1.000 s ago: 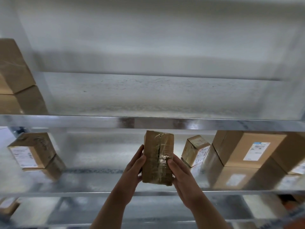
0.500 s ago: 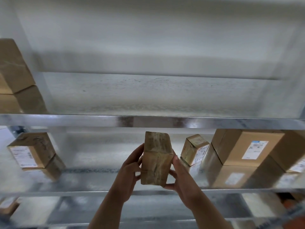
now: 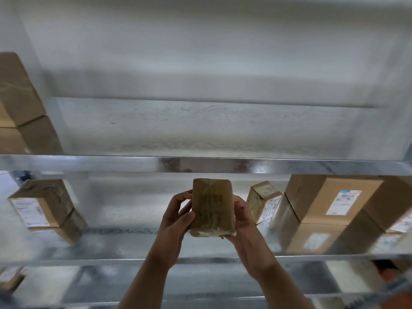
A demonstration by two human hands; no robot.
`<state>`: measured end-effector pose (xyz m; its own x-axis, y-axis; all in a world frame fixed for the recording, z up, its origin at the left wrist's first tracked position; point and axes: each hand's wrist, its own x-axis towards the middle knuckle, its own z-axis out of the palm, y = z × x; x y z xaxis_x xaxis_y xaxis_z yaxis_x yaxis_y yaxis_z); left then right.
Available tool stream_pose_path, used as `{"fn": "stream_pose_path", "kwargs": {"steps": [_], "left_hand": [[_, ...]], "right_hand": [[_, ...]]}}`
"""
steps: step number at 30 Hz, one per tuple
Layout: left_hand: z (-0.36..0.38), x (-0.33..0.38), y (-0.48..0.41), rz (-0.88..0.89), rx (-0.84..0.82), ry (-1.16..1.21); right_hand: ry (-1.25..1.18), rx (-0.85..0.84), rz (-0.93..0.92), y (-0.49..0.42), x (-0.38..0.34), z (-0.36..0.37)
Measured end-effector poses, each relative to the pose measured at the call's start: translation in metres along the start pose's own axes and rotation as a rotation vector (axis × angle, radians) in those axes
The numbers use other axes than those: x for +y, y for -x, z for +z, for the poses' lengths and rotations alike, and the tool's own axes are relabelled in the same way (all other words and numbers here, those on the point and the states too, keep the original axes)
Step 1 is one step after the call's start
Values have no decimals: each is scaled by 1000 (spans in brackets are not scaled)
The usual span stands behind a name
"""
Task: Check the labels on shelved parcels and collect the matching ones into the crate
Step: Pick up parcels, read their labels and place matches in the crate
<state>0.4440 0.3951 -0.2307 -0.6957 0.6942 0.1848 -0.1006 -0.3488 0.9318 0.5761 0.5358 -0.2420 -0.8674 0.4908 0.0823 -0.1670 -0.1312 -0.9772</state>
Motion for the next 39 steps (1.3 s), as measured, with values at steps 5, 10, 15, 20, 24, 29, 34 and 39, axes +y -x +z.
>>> {"fn": "stream_pose_path", "kwargs": {"steps": [5,10,15,20,24,29,34,39], "left_hand": [[-1,-1,1,18,9,-6],[-3,-5,-1,16,15,-31],[-2,-3,-2,16,54,-91],[-1,-1,-3,-21,12,-183],[0,-4,-4,-119,29,-226],[3,-8,-9,-214,46,-318],[10,-7,-9,-276,98,-391],[13,-7,-8,-270,138,-498]], "right_hand": [[22,19,13,-4,3,-1],[61,37,12,-7,5,-3],[85,18,-2,-9,5,-6],[173,-12,23,-12,7,-12],[204,23,27,-11,10,-12],[304,91,54,-15,14,-10],[153,155,156,-19,3,-2],[-11,133,269,-21,-4,2]]}}
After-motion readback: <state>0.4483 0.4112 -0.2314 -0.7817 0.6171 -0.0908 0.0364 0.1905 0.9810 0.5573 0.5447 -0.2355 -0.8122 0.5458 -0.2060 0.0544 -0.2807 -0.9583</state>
